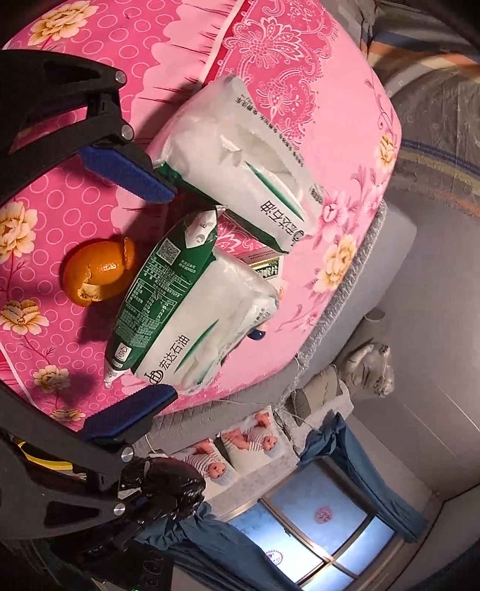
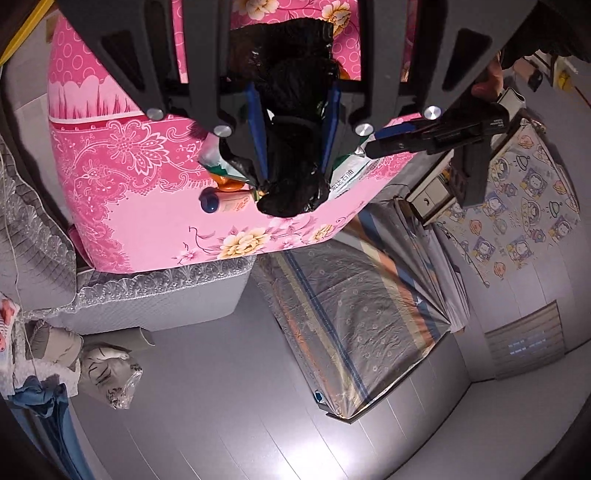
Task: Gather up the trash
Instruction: 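Grasp the black bag bundle on the bed with the right gripper, then grasp the green snack wrapper with the left gripper and carry both toward the bin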
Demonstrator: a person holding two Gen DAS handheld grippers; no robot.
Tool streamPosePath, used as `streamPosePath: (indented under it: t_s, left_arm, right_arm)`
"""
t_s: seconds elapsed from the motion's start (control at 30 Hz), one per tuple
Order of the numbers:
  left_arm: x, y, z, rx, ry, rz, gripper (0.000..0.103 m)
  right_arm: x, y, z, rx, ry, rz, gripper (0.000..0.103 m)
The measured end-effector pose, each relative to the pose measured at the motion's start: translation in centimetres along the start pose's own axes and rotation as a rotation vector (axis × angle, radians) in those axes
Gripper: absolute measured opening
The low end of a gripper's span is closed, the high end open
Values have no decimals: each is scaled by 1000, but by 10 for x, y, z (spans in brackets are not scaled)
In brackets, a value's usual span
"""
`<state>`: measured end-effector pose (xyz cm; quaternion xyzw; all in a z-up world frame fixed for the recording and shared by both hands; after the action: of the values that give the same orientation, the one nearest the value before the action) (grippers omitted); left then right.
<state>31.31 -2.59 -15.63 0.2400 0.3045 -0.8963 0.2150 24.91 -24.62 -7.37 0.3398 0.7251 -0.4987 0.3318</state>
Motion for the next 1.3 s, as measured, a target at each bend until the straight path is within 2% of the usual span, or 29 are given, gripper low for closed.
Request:
streamPosePath:
  t_s: [0.1,0.13,0.17,0.23,0.4,0.6,0.63,0.7,0.77,0.87,0.93,1.0,1.03,1.07,1.1,1.2,1.3]
  left_arm:
    - [1,10,-4,-20,-21,-14,93]
    - [2,14,-5,-30,-23,-18,90]
    - [1,16,-6,-39,-24,-21,82]
    - [2,23,-9,-58,-26,-34,76]
    - [5,33,-21,-77,-48,-45,74]
    - [5,39,-24,-90,-33,-35,52]
    - [3,36,-23,-81,-26,-20,46]
    - [0,32,-19,-71,-6,-3,15]
    - [0,29,-16,-77,21,-2,1]
    - [2,29,-19,-86,12,-16,1]
    - [3,26,-18,-55,3,-26,2]
    - [4,21,-13,-35,20,-17,8]
    - [5,18,-12,-37,25,-12,33]
    - [4,15,-11,-43,30,0,82]
    - [1,10,-11,-63,45,36,90]
    - [-1,11,-12,-78,59,38,87]
    - [-2,24,-20,-117,34,-5,84]
  right_arm:
    - [2,-1,2,-14,13,-2,26]
    - [3,-2,2,-14,12,-2,26]
    - [3,-3,3,-12,11,0,26]
    - [3,-6,5,-19,19,-1,26]
    - [3,-13,8,-18,21,11,26]
    - [2,-17,10,-10,30,13,26]
    - [2,-18,9,-11,34,13,26]
    - [0,-21,8,-10,34,13,26]
    - [-1,-25,6,-2,29,19,26]
    - [-3,-30,1,4,22,24,26]
    - [-4,-35,-3,7,10,30,26]
    - [-4,-41,-8,17,-14,40,26]
    - [-4,-42,-9,20,-20,45,26]
    - [-4,-43,-10,19,-21,46,26]
    - [-5,-44,-11,17,-20,45,26]
    - [-4,-42,-12,12,-19,40,27]
    - [-1,-38,-12,7,-17,32,27]
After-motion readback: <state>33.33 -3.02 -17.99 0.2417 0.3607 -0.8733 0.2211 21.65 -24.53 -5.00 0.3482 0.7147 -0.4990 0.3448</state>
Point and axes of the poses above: each gripper's, at about its wrist camera, not at the fingertips, and y roughly the way its jaws point, z to its right, x to its underside, the point moved 8 cm from there along y, roughly the way its jaws point, and after that the axes turned 15 degrees about x, right-handed, at the moved point
